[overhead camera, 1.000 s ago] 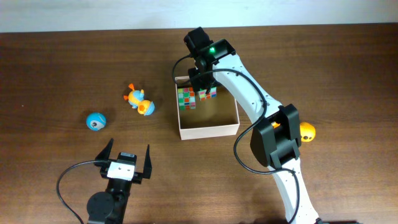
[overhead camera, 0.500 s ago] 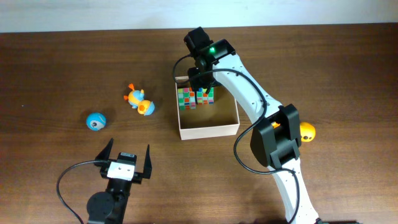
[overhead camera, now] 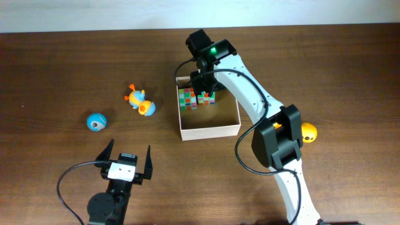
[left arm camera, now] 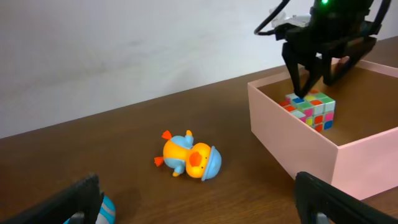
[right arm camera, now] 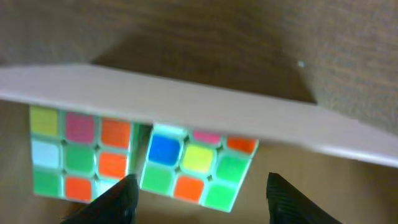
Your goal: Pack container
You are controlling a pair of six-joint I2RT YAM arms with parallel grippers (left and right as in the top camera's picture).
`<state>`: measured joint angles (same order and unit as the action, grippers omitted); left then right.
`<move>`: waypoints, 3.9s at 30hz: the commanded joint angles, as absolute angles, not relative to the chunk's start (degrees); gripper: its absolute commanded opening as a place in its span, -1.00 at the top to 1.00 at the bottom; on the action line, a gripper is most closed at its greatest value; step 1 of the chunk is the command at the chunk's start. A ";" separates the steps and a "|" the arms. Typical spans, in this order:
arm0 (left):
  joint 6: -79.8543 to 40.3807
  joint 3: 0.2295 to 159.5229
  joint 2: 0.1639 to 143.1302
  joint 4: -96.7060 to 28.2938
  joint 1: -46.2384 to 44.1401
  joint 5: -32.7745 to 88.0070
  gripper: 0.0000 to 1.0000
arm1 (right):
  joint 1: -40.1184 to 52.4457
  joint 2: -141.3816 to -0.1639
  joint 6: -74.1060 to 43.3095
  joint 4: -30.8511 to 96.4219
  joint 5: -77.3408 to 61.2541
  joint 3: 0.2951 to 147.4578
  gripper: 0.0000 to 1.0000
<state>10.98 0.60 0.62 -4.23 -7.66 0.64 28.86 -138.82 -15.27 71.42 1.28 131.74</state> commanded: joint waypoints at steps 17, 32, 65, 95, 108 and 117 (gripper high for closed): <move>11.88 0.49 0.36 -4.67 -7.33 0.69 -0.98 | 29.17 -135.44 -15.05 74.19 16.62 131.33 0.25; 11.90 0.49 0.36 -4.67 -7.33 0.69 -0.98 | 29.19 -135.48 -15.09 70.46 18.06 124.75 0.33; 11.90 0.49 0.36 -4.67 -7.33 0.69 -0.98 | 29.12 -135.48 -8.21 64.84 18.11 123.22 0.32; 11.90 0.49 0.36 -4.67 -7.33 0.69 -0.98 | 29.15 -135.48 -3.14 64.64 18.06 123.22 0.31; 11.90 0.49 0.36 -4.67 -7.33 0.69 -0.98 | 29.12 -135.46 -0.23 64.51 16.78 123.52 0.13; 11.90 0.49 0.36 -4.67 -7.33 0.69 -0.98 | 29.15 -135.44 -0.43 71.24 16.78 132.49 0.11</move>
